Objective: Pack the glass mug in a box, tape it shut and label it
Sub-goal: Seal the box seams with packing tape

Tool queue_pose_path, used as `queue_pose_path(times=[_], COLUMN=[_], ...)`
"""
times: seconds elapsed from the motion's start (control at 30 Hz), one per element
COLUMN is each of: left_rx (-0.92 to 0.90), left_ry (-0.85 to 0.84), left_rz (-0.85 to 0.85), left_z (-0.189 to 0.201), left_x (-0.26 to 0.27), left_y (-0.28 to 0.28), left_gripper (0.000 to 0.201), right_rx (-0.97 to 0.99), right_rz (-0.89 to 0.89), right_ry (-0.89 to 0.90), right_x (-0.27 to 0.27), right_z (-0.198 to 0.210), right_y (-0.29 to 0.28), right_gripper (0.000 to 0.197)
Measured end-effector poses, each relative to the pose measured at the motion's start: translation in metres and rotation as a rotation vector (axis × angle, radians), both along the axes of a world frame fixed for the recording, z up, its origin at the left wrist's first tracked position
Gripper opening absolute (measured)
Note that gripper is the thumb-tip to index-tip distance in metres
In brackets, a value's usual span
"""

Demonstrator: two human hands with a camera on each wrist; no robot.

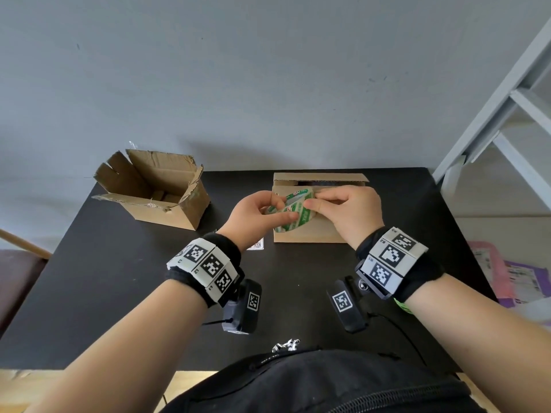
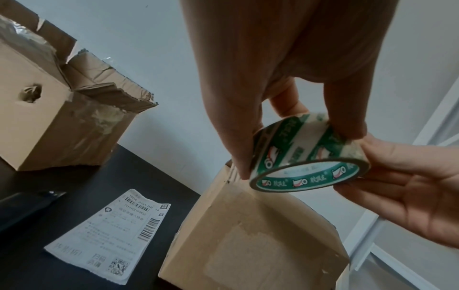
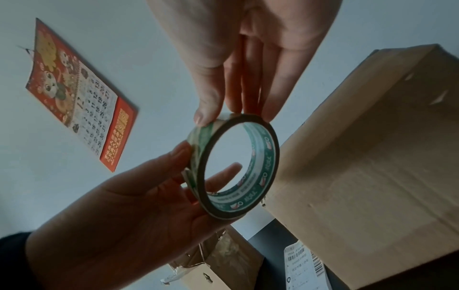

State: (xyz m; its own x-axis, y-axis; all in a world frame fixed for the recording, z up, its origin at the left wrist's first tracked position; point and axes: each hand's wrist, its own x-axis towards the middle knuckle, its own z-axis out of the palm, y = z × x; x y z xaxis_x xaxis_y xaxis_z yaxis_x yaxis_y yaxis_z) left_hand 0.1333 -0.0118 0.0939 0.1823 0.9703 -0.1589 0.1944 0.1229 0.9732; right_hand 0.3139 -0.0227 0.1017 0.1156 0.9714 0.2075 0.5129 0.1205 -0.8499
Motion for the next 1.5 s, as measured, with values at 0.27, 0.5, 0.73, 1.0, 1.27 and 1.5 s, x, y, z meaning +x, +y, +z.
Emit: queue_pose_path(times=[0.27, 0.5, 0.73, 1.0, 1.27, 1.5], left_rx=[-0.157, -0.194, -0.038, -0.100, 0.092, 0.197], left_ry=[-0.298, -0.386, -0.107, -0.123, 0.078, 0.268], left_rz=[-0.104, -0.040, -0.007, -0.041, -0.107, -0.069], left_z=[0.005, 0.015, 0.012, 0.015, 0.014, 0.020], left_x=[-0.009, -0.008, -0.007, -0.013, -0.008, -0.003], left_y=[0.005, 0.009, 0.007, 0.011, 0.009, 0.006], left_gripper=[0.017, 0.013, 0.017, 0.045, 0.035, 0.048], right_rx=[-0.311, -0.538, -0.562, -0.579, -0.485, -0.429], right_rz=[0.249, 0.319, 0.308, 0.297, 0.217, 0.174], right_ry=[0.161, 0.649, 0.443, 0.699, 0.411, 0.263], right_x=[0.004, -0.004, -0.009, -0.015, -0.019, -0.017], right_z=[0.008, 0.023, 0.019, 0.016, 0.016, 0.011], right_y=[0.011, 0.014, 0.013, 0.014, 0.014, 0.014], right_gripper=[0.041, 0.010, 0.013, 0.007, 0.021, 0.034])
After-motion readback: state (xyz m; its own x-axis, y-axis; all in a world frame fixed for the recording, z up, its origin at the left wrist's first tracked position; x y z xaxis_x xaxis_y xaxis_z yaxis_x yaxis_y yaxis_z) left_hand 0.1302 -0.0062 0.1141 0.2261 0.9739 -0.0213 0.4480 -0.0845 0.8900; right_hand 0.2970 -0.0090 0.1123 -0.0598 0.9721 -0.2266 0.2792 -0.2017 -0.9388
